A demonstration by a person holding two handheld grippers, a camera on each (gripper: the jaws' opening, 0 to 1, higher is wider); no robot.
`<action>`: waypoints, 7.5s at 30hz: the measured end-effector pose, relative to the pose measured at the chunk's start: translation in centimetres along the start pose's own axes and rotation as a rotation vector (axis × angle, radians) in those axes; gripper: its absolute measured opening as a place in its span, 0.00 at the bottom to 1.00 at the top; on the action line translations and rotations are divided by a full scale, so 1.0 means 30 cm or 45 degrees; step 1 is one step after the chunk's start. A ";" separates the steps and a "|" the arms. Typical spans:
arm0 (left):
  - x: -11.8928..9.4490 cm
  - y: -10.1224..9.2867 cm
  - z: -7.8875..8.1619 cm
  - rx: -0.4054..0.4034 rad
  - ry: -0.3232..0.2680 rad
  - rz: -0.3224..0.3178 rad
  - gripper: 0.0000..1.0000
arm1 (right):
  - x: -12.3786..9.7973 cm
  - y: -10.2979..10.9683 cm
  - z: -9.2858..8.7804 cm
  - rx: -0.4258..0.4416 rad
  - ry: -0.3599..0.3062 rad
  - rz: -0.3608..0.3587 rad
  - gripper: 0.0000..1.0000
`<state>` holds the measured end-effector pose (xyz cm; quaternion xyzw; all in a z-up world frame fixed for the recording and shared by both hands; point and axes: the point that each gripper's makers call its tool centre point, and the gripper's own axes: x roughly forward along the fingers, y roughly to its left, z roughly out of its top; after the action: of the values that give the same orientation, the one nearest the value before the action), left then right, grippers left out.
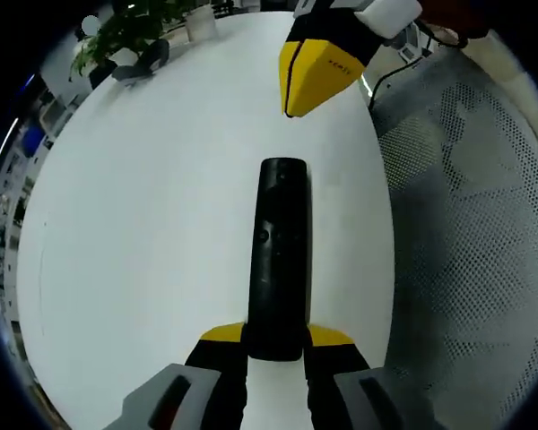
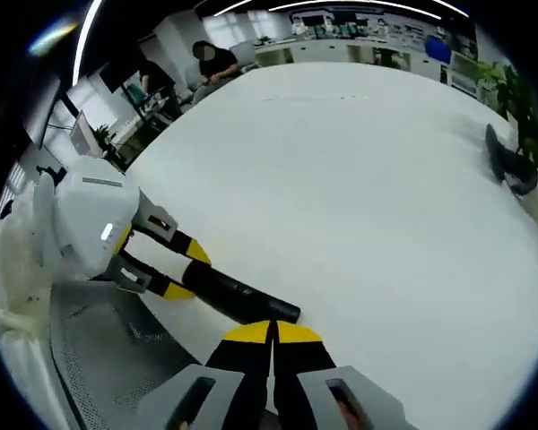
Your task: Press the specified remote control buttons in sequence, fully releasing each button before pressing the next.
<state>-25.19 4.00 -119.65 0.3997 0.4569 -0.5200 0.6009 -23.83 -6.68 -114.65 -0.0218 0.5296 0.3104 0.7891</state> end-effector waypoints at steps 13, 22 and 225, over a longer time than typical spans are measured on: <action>-0.002 0.005 0.002 -0.021 -0.029 -0.018 0.22 | 0.089 -0.012 -0.034 0.050 0.129 0.013 0.00; 0.001 0.006 0.003 0.004 -0.031 -0.028 0.22 | 0.114 -0.021 -0.045 0.049 0.188 0.002 0.00; -0.003 0.006 -0.001 0.048 -0.053 -0.048 0.22 | 0.177 0.099 -0.005 0.232 0.195 0.053 0.00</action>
<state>-25.01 4.09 -119.58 0.3913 0.4419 -0.5479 0.5928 -24.18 -1.85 -118.35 0.0375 0.6146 0.2748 0.7384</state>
